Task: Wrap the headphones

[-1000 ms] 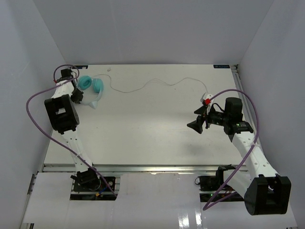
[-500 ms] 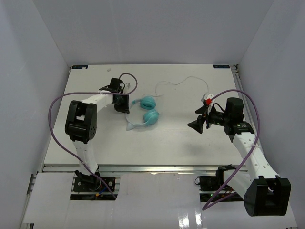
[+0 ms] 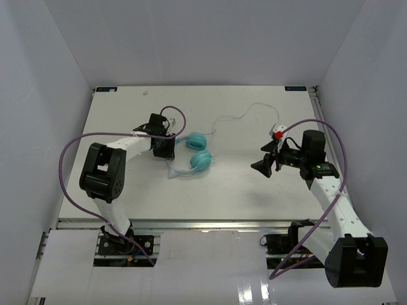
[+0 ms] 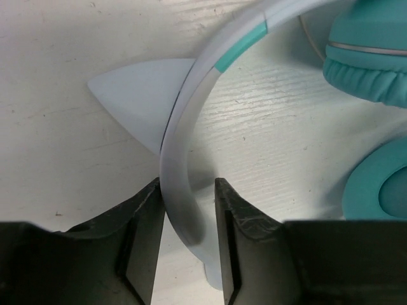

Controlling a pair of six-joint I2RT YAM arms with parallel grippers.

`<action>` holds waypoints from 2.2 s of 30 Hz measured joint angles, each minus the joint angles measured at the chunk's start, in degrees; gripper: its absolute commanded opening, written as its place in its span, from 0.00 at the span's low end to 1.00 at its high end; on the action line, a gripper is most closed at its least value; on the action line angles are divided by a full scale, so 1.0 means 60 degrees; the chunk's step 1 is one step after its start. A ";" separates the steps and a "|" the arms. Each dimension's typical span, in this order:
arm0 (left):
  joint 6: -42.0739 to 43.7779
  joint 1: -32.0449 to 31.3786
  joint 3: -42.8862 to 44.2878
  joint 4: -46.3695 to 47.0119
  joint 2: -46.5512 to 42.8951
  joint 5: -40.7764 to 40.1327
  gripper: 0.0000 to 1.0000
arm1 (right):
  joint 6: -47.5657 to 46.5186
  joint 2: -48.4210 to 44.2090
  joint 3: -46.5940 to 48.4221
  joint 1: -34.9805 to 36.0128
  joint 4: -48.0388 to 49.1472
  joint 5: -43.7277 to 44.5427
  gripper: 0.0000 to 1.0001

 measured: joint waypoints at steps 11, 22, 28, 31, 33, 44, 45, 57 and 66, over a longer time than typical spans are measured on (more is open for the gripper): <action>-0.0561 -0.0637 -0.0410 0.0292 -0.0280 -0.1755 0.46 | 0.0001 0.0052 0.0000 -0.0123 -0.0003 -0.0001 0.90; -0.2342 -0.0705 -0.0662 0.0415 -0.0439 -0.2512 0.36 | 0.0000 0.0052 0.0000 -0.0278 -0.0003 -0.0007 0.90; -0.2909 -0.0663 -0.0641 0.0337 -0.0409 -0.2522 0.06 | -0.0001 0.0048 0.0000 -0.0315 -0.0001 -0.0007 0.90; -0.2996 -0.0654 -0.0623 0.0347 -0.0388 -0.2501 0.00 | 0.0000 0.0048 -0.0003 -0.0387 0.0000 -0.0012 0.90; -0.2992 -0.0654 -0.0629 0.0366 -0.0392 -0.2503 0.00 | 0.0001 0.0048 -0.0004 -0.0433 -0.0002 -0.0047 0.90; -0.1353 -0.0892 -0.0655 -0.0203 -0.2155 -0.4227 0.00 | -0.3025 0.0080 0.0049 -0.0471 -0.1559 -0.1372 0.90; -0.1009 -0.0927 -0.0591 -0.0307 -0.2661 -0.4506 0.00 | -0.3670 0.0147 0.0226 -0.0470 -0.1943 -0.1545 0.90; -0.0292 -0.0987 -0.0521 -0.0439 -0.5553 -0.3159 0.00 | -0.4375 0.2974 0.3583 0.1787 -0.0301 -0.1673 0.90; -0.0927 -0.1021 -0.1162 -0.1349 -0.6615 -0.1893 0.00 | -0.0980 0.4779 0.3990 0.2926 0.2721 -0.0520 0.92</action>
